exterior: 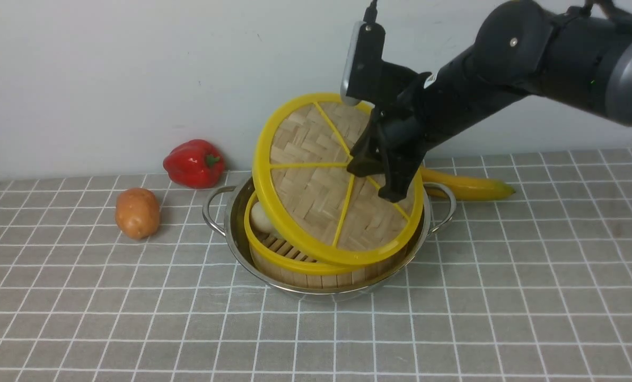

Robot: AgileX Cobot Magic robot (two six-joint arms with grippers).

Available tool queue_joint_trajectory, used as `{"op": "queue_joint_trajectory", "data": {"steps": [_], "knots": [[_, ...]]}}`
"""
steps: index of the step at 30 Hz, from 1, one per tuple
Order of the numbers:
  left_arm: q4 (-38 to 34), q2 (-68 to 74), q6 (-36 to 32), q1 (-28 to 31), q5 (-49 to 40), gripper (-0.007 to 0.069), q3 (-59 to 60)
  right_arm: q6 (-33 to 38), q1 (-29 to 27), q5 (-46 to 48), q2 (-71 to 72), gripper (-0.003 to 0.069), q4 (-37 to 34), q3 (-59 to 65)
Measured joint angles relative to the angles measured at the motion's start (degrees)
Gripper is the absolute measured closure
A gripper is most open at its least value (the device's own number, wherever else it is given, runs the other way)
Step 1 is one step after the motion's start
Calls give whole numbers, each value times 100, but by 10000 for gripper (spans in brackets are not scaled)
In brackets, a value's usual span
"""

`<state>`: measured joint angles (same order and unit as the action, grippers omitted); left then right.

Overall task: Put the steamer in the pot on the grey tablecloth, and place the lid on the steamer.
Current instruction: 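Place the bamboo steamer lid onto the steamer basket in the pot with the right gripper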

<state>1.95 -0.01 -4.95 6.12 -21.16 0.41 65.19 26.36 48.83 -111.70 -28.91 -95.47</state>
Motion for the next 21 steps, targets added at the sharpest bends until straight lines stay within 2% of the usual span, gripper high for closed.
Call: {"op": "queue_joint_trajectory", "data": {"steps": [21], "knots": [[0,0,0,0,0,382,0,450,71,-218,-27,512,20,0]]}}
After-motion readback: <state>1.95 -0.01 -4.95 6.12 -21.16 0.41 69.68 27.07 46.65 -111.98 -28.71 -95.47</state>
